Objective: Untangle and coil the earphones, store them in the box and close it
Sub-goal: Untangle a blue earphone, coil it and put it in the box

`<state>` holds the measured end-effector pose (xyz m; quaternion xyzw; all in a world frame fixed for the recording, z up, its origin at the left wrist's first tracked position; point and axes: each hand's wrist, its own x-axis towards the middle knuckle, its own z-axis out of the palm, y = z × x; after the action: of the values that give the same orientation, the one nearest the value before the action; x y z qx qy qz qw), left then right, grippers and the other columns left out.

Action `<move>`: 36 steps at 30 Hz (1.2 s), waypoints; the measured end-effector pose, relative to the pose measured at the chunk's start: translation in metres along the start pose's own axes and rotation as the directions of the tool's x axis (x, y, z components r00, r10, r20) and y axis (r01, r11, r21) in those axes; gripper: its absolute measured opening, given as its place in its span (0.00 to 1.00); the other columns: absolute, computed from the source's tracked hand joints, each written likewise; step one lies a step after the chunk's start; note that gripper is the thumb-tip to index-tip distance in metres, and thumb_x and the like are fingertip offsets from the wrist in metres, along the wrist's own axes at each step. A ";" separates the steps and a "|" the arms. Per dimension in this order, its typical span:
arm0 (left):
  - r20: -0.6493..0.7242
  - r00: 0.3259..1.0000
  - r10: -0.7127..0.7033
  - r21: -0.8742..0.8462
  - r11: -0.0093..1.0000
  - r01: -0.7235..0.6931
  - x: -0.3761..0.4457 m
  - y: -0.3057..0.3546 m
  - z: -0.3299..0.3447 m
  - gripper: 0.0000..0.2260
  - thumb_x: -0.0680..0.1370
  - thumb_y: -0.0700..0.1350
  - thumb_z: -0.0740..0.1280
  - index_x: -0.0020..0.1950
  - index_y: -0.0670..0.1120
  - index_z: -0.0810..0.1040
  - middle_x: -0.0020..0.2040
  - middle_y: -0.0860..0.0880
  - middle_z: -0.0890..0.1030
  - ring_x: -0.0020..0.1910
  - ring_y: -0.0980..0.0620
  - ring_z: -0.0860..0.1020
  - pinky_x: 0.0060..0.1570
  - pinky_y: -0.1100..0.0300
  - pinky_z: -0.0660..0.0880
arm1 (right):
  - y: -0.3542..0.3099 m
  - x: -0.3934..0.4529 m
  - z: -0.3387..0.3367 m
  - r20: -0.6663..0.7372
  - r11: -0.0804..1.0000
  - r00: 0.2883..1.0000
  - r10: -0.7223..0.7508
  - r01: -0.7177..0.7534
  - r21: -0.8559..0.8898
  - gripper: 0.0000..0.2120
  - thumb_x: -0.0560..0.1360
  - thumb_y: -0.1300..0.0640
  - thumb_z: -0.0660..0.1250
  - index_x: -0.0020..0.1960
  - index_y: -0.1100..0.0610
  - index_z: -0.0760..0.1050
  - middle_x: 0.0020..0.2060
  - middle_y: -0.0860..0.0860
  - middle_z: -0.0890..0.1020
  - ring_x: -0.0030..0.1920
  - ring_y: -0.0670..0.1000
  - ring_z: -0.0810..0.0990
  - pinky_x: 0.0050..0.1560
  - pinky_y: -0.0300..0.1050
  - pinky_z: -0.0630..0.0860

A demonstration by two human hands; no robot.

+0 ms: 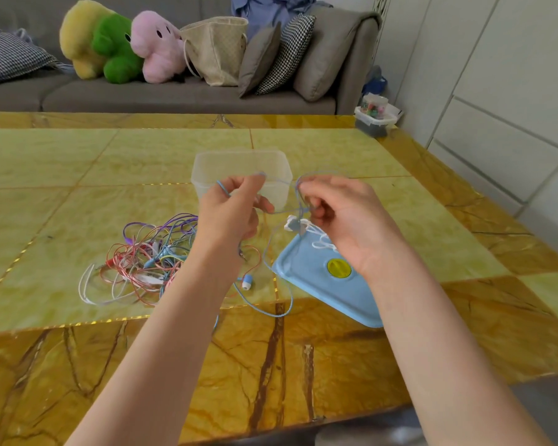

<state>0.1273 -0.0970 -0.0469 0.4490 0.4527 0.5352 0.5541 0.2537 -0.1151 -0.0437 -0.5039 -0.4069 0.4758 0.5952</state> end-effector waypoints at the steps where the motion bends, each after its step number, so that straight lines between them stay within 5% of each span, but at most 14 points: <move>1: -0.013 1.000 0.009 0.013 1.000 -0.009 0.000 0.001 -0.001 0.11 0.78 0.45 0.64 0.36 0.46 0.69 0.22 0.53 0.74 0.18 0.57 0.58 0.21 0.66 0.54 | 0.001 -0.002 0.001 -0.006 0.990 1.000 -0.026 0.025 -0.142 0.11 0.71 0.66 0.67 0.33 0.56 0.77 0.25 0.48 0.70 0.28 0.45 0.66 0.29 0.34 0.62; 5: 0.014 0.999 0.044 0.107 0.993 -0.045 -0.004 0.001 0.000 0.17 0.78 0.51 0.63 0.32 0.45 0.70 0.21 0.53 0.72 0.17 0.57 0.60 0.20 0.68 0.57 | -0.001 -0.006 0.002 -0.030 0.965 0.999 -0.029 0.020 -0.261 0.07 0.72 0.63 0.67 0.36 0.56 0.77 0.20 0.45 0.72 0.23 0.45 0.65 0.24 0.34 0.61; 10: 0.179 0.969 0.169 0.432 0.872 -0.232 -0.011 -0.006 0.003 0.25 0.78 0.57 0.60 0.27 0.42 0.73 0.20 0.49 0.74 0.19 0.55 0.66 0.25 0.63 0.64 | -0.006 -0.005 0.003 -0.208 0.997 0.978 0.011 -0.025 -0.068 0.12 0.73 0.60 0.65 0.30 0.58 0.72 0.19 0.51 0.75 0.19 0.46 0.63 0.22 0.34 0.59; 16: 0.118 0.991 0.059 0.354 0.930 -0.097 -0.002 -0.005 -0.002 0.23 0.80 0.49 0.57 0.27 0.43 0.72 0.19 0.48 0.74 0.18 0.54 0.65 0.20 0.67 0.62 | -0.013 0.000 -0.013 -0.285 0.959 0.955 0.080 0.005 0.285 0.14 0.75 0.61 0.60 0.30 0.57 0.68 0.19 0.49 0.71 0.20 0.45 0.61 0.24 0.37 0.54; 19: 0.148 0.989 -0.015 0.275 0.961 -0.027 -0.001 0.002 -0.006 0.21 0.78 0.53 0.61 0.28 0.44 0.69 0.18 0.50 0.71 0.19 0.54 0.64 0.20 0.67 0.61 | -0.012 -0.002 -0.015 -0.247 0.983 0.969 -0.003 0.047 0.175 0.09 0.75 0.62 0.61 0.37 0.60 0.76 0.19 0.48 0.67 0.19 0.44 0.58 0.21 0.36 0.52; 23: 0.312 0.950 0.012 0.559 0.806 -0.194 -0.004 -0.002 -0.007 0.16 0.73 0.52 0.69 0.30 0.47 0.70 0.16 0.53 0.68 0.17 0.57 0.63 0.21 0.68 0.61 | -0.010 -0.004 -0.011 -0.124 0.995 0.989 -0.081 0.073 -0.071 0.07 0.75 0.62 0.62 0.42 0.61 0.79 0.17 0.46 0.61 0.19 0.44 0.55 0.20 0.35 0.51; 26: 0.221 0.969 0.108 0.668 0.708 -0.231 0.000 -0.011 -0.006 0.16 0.79 0.49 0.62 0.31 0.49 0.74 0.14 0.52 0.68 0.15 0.59 0.63 0.21 0.67 0.61 | -0.010 -0.008 -0.008 0.051 0.975 0.998 -0.045 0.055 -0.217 0.08 0.76 0.60 0.63 0.43 0.61 0.80 0.17 0.46 0.59 0.19 0.44 0.55 0.20 0.36 0.51; 28: 0.133 0.983 0.126 0.596 0.783 -0.181 0.002 -0.011 -0.007 0.21 0.81 0.51 0.57 0.30 0.48 0.75 0.14 0.51 0.67 0.14 0.58 0.63 0.25 0.61 0.62 | -0.010 -0.009 -0.007 0.104 0.959 0.994 -0.014 0.043 -0.281 0.08 0.76 0.60 0.63 0.43 0.61 0.80 0.17 0.46 0.62 0.19 0.44 0.56 0.20 0.36 0.50; 33: 0.151 0.989 0.013 0.533 0.841 -0.092 -0.002 -0.005 -0.003 0.28 0.80 0.60 0.52 0.32 0.44 0.78 0.16 0.50 0.69 0.17 0.56 0.66 0.29 0.59 0.62 | -0.008 -0.009 -0.005 0.028 0.966 0.998 -0.056 0.061 -0.253 0.09 0.77 0.62 0.61 0.42 0.61 0.79 0.23 0.50 0.74 0.19 0.45 0.58 0.19 0.34 0.53; 36: 0.135 0.988 -0.077 0.518 0.855 -0.005 0.000 -0.007 -0.004 0.25 0.81 0.57 0.50 0.41 0.43 0.78 0.20 0.49 0.75 0.19 0.55 0.70 0.28 0.60 0.64 | -0.013 -0.008 -0.007 -0.103 0.979 0.980 -0.169 0.155 -0.133 0.10 0.77 0.62 0.61 0.39 0.58 0.79 0.26 0.48 0.76 0.21 0.45 0.62 0.21 0.35 0.57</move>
<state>0.1245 -0.0970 -0.0546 0.6119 0.5448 0.3477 0.4558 0.2606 -0.1244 -0.0322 -0.5314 -0.4409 0.3698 0.6216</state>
